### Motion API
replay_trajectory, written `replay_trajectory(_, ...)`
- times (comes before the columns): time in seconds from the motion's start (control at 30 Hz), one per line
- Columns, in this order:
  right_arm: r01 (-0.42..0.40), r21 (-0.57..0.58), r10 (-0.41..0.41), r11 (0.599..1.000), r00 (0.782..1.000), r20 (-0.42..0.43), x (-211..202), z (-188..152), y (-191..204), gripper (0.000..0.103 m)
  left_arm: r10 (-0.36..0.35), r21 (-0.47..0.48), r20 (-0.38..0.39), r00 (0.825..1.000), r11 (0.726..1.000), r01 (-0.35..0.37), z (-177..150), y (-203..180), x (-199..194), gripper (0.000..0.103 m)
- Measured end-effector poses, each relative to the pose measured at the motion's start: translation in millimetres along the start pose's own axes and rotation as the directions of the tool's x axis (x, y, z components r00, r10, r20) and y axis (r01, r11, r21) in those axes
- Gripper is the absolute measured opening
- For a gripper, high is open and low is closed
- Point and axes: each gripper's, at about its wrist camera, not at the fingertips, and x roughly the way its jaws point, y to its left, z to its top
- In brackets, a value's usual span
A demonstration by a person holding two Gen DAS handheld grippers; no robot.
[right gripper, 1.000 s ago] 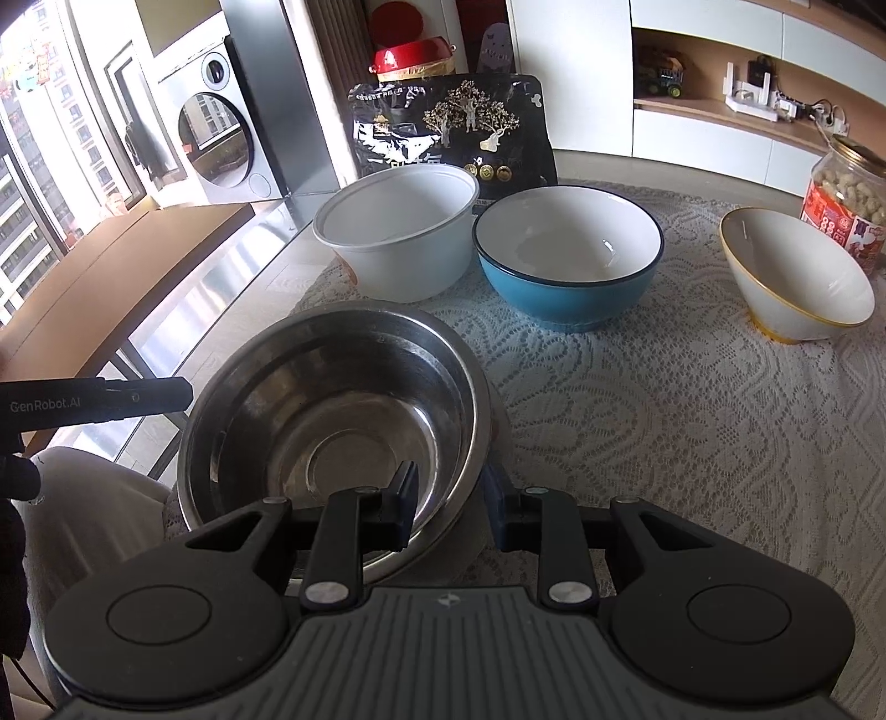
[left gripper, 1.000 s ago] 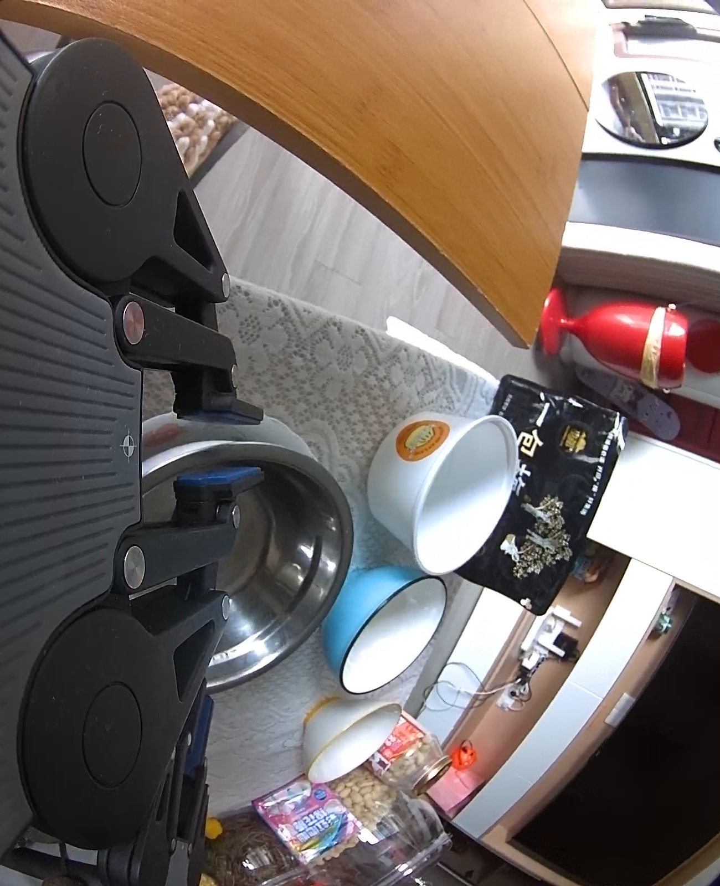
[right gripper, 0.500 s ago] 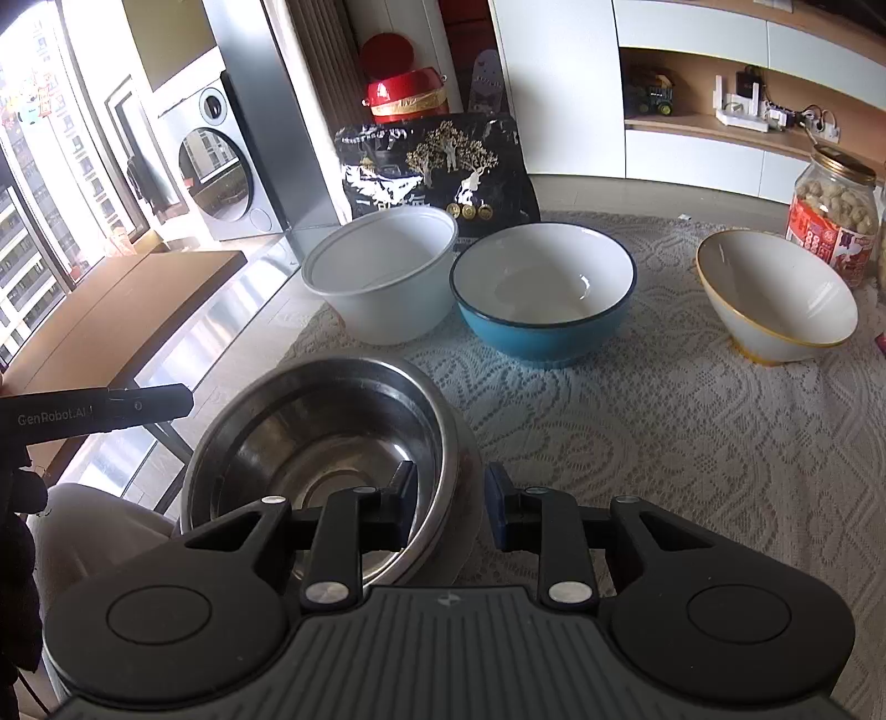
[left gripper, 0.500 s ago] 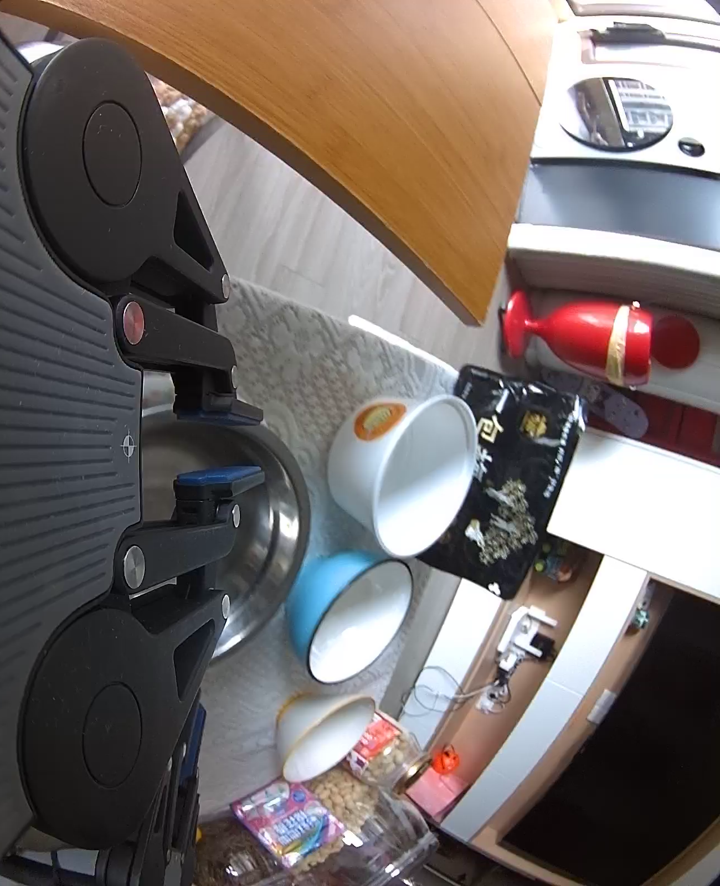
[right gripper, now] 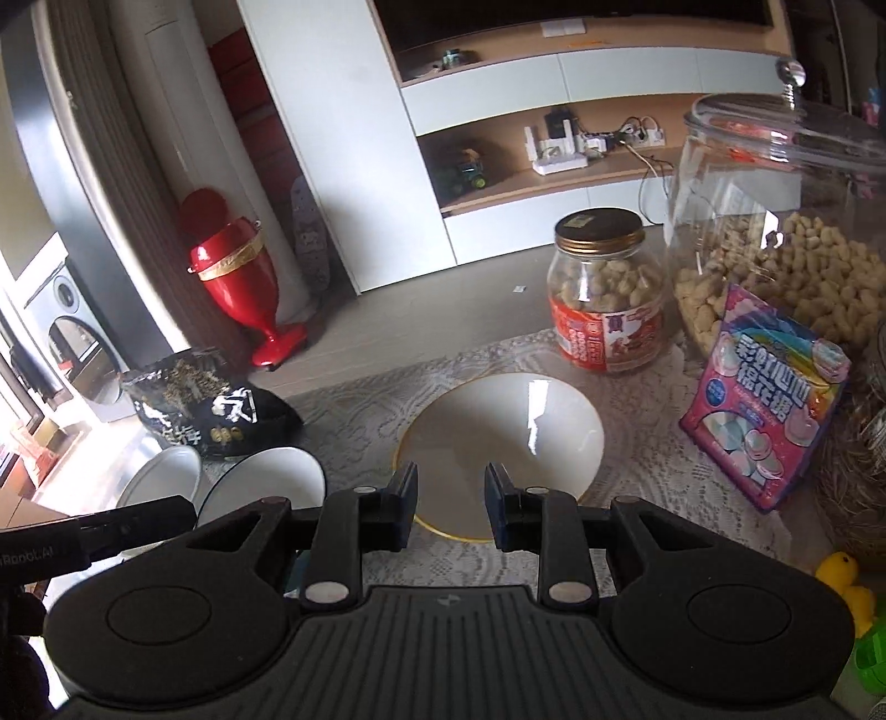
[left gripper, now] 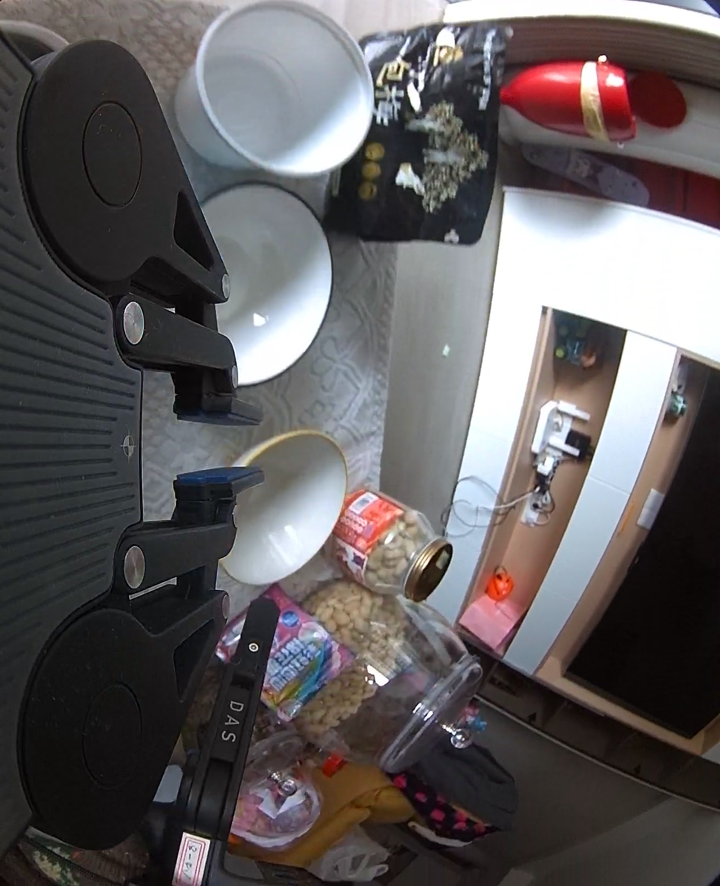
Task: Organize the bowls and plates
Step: 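Move the left gripper to the gold-rimmed cream bowl and grasp its rim, then carry the gold-rimmed bowl to the stack, lower it in, open left gripper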
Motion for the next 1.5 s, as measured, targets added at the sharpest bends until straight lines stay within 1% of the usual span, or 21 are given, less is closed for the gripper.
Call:
replay_trajectory(0.03, 0.018, 0.03, -0.018, 0.999, 1.0, -0.007, 8.3, 4.3, -14.5, 0.026, -0.039, -0.005, -0.03, 0.999, 0.999, 0.039, 7.8, -4.8, 19.4, 0.018)
replay_trajectory(0.1, 0.043, 0.068, -0.04, 0.997, 0.999, -0.035, 25.5, 9.6, -34.6, 0.026, -0.069, -0.006, -0.081, 0.994, 0.998, 0.069, 20.0, -11.4, 50.9, 0.018)
replay_trajectory(0.17, 0.068, 0.086, -0.061, 0.994, 0.995, -0.075, 43.8, 12.0, -50.7, 0.026, -0.045, 0.016, -0.126, 0.991, 0.999, 0.047, 31.4, -16.7, 81.9, 0.018)
replay_trajectory(0.23, 0.091, 0.093, -0.081, 0.992, 0.991, -0.105, 60.2, 13.0, -63.7, 0.026, 0.024, 0.065, -0.141, 0.99, 0.998, -0.015, 41.2, -19.4, 110.7, 0.018)
replay_trajectory(0.27, 0.096, 0.1, -0.084, 0.99, 0.99, -0.113, 66.0, 13.0, -69.0, 0.026, 0.038, 0.078, -0.148, 0.988, 0.997, -0.027, 44.5, -19.6, 121.0, 0.018)
replay_trajectory(0.33, 0.098, 0.13, -0.081, 0.987, 0.989, -0.126, 78.9, 13.8, -79.2, 0.026, 0.047, 0.072, -0.169, 0.985, 0.997, -0.035, 51.2, -13.3, 144.5, 0.018)
replay_trajectory(0.4, 0.095, 0.158, -0.074, 0.983, 0.988, -0.133, 88.6, 13.5, -86.8, 0.027, 0.046, 0.054, -0.213, 0.976, 0.998, -0.035, 54.9, -7.1, 169.9, 0.018)
replay_trajectory(0.43, 0.097, 0.165, -0.073, 0.982, 0.987, -0.141, 93.8, 13.6, -89.9, 0.027, 0.055, 0.043, -0.236, 0.97, 0.998, -0.046, 55.6, -3.4, 182.8, 0.018)
replay_trajectory(0.53, 0.098, 0.173, -0.07, 0.98, 0.984, -0.161, 107.7, 13.9, -94.0, 0.03, 0.1, 0.039, -0.266, 0.959, 0.995, -0.093, 53.9, 3.7, 205.3, 0.018)
replay_trajectory(0.6, 0.093, 0.174, -0.062, 0.98, 0.983, -0.175, 116.0, 14.8, -94.9, 0.03, 0.088, 0.022, -0.277, 0.957, 0.996, -0.085, 51.9, 8.3, 217.0, 0.023)
replay_trajectory(0.67, 0.08, 0.178, -0.045, 0.981, 0.98, -0.192, 126.6, 16.1, -95.5, 0.03, 0.059, 0.0, -0.287, 0.956, 0.998, -0.061, 48.8, 10.9, 224.2, 0.024)
replay_trajectory(0.77, 0.062, 0.189, -0.021, 0.98, 0.977, -0.211, 143.1, 15.7, -94.9, 0.03, 0.033, 0.002, -0.3, 0.953, 0.999, -0.034, 42.6, 10.8, 232.4, 0.024)
replay_trajectory(0.97, 0.029, 0.198, 0.024, 0.98, 0.964, -0.263, 166.1, 7.1, -92.4, 0.03, -0.013, -0.029, -0.368, 0.93, 1.0, 0.002, 29.3, 13.9, 249.4, 0.025)
replay_trajectory(1.0, 0.022, 0.201, 0.034, 0.979, 0.962, -0.272, 168.7, 5.7, -92.7, 0.029, -0.016, -0.024, -0.371, 0.928, 1.0, 0.007, 27.4, 13.0, 250.3, 0.025)
replay_trajectory(1.03, 0.017, 0.207, 0.043, 0.978, 0.958, -0.283, 171.4, 3.8, -93.4, 0.029, -0.004, -0.006, -0.367, 0.93, 1.0, 0.002, 25.4, 10.7, 249.7, 0.025)
replay_trajectory(1.1, 0.01, 0.196, 0.05, 0.981, 0.953, -0.297, 173.7, 1.2, -92.3, 0.022, 0.013, 0.02, -0.375, 0.927, 1.0, -0.006, 23.0, 6.5, 247.5, 0.025)
replay_trajectory(1.13, 0.008, 0.169, 0.044, 0.986, 0.953, -0.3, 173.3, 1.0, -89.1, 0.019, 0.021, 0.032, -0.383, 0.923, 0.999, -0.009, 22.0, 4.5, 246.3, 0.024)
replay_trajectory(1.23, 0.022, 0.117, 0.015, 0.993, 0.951, -0.308, 167.8, -0.6, -82.1, 0.019, 0.069, 0.081, -0.412, 0.909, 0.996, -0.039, 18.9, -3.1, 243.2, 0.026)
replay_trajectory(1.33, 0.021, 0.105, 0.013, 0.994, 0.948, -0.319, 159.8, -3.9, -82.3, 0.019, 0.107, 0.105, -0.425, 0.899, 0.992, -0.069, 12.4, -11.5, 235.4, 0.027)
replay_trajectory(1.4, 0.009, 0.119, 0.031, 0.993, 0.943, -0.332, 151.5, -7.3, -85.0, 0.02, 0.128, 0.138, -0.42, 0.898, 0.988, -0.076, 5.9, -19.1, 225.2, 0.027)
replay_trajectory(1.5, -0.015, 0.111, 0.051, 0.994, 0.941, -0.334, 130.6, -14.1, -83.9, 0.02, 0.129, 0.155, -0.407, 0.904, 0.985, -0.071, -4.6, -26.3, 201.8, 0.026)
